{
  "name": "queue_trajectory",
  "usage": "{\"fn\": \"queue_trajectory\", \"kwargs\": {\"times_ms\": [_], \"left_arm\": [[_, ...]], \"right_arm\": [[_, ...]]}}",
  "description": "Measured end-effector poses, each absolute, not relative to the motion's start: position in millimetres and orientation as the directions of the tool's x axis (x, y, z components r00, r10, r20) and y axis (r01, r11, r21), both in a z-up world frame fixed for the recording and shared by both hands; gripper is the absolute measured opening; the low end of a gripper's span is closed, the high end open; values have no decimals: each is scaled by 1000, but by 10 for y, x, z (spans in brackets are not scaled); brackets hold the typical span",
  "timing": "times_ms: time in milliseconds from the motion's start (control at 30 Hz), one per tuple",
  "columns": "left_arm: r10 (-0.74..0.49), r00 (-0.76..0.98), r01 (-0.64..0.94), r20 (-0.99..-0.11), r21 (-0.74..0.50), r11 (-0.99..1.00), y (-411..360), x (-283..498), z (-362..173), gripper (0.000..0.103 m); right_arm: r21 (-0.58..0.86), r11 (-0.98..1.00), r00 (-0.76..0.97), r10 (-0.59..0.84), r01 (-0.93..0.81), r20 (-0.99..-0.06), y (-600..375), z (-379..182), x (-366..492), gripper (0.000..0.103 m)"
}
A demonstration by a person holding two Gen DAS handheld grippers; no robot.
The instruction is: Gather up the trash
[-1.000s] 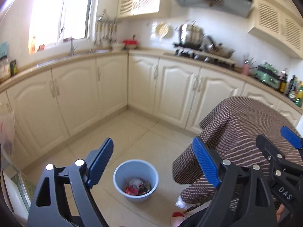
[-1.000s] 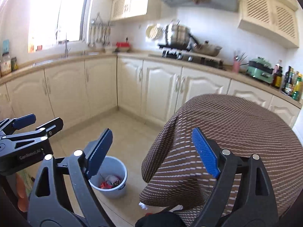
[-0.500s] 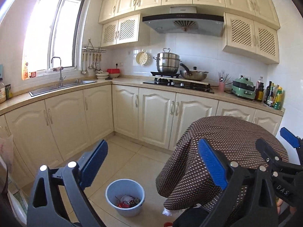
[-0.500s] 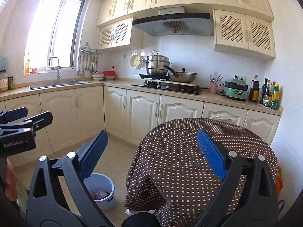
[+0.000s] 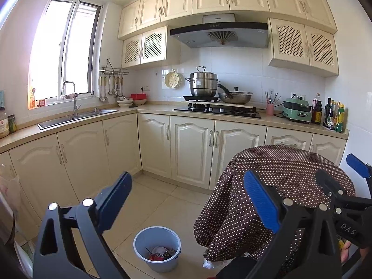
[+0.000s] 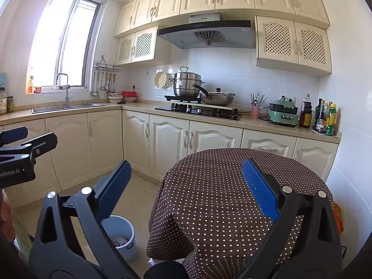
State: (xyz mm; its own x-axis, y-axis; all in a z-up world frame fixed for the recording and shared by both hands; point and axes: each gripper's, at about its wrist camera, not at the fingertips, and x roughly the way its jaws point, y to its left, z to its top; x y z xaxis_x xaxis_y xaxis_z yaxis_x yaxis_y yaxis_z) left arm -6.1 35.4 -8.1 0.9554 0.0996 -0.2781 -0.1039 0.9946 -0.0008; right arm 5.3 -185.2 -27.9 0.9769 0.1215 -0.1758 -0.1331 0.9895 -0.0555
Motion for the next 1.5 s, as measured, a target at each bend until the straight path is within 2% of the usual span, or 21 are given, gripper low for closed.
{"fn": "queue_trajectory", "kwargs": {"times_ms": [1500], "left_arm": [[112,961,-112,-253,15,994,364,-80,-171,95]], "right_arm": [[-50,990,972,121,-134,-204,-1743,-350,70,95]]}}
